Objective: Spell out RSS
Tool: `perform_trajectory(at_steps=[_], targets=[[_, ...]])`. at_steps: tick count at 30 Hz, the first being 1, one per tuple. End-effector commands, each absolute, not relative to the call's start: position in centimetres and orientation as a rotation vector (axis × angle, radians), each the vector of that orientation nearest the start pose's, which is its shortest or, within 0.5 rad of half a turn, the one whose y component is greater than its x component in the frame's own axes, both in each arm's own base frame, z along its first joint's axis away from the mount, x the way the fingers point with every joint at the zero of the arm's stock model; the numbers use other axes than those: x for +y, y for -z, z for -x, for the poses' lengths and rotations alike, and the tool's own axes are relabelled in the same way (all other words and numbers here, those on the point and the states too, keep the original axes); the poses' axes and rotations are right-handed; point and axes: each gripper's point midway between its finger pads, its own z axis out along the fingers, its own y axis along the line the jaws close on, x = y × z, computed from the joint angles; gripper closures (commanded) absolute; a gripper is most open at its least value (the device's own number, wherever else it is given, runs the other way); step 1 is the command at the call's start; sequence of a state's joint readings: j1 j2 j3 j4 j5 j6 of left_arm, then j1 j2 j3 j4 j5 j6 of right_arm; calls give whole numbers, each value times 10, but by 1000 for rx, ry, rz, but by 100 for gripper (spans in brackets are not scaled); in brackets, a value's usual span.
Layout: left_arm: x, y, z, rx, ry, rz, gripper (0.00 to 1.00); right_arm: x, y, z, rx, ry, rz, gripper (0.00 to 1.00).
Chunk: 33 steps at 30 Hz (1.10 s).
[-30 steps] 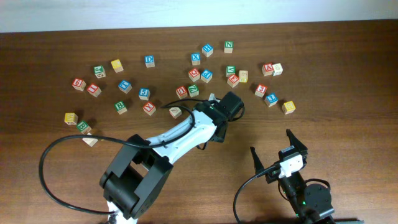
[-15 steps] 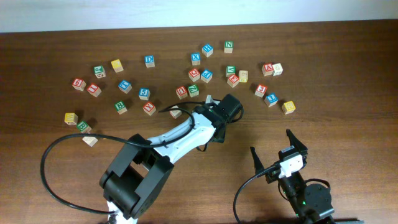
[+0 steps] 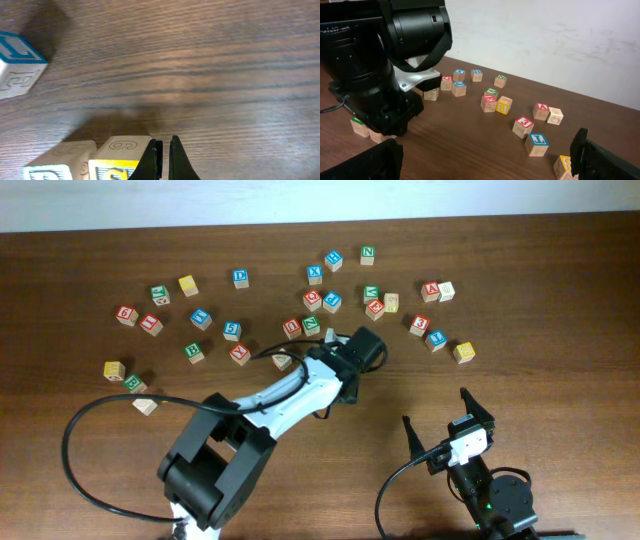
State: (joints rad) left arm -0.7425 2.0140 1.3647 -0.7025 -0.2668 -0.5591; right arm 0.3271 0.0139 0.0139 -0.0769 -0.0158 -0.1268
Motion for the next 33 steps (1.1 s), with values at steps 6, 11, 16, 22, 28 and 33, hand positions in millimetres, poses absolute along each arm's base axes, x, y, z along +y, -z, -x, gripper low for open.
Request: perform_trajectory(at_steps=[6,11,16,22,28,33], targets=[[-241,-13,-338,2801,-147,-182,100,80,-156,-233,1612,-168,363,2],[-239,-12,-337,2808,-151,-162,100,80,-156,-233,1612,-168,363,2],[-236,-12,-336,2808,-171,-136,100,80,-156,-233,1612,-168,363,2],[-232,-13,-336,2807,-190,-102,100,80,-156,-233,1612,-168,363,2],[-234,-13,-337,2800,-179,-88,100,80,-156,-233,1612,-168,363,2],[-235,-14,-342,2779,-168,-50,100,80,-156,-233,1612,-168,363,2]])
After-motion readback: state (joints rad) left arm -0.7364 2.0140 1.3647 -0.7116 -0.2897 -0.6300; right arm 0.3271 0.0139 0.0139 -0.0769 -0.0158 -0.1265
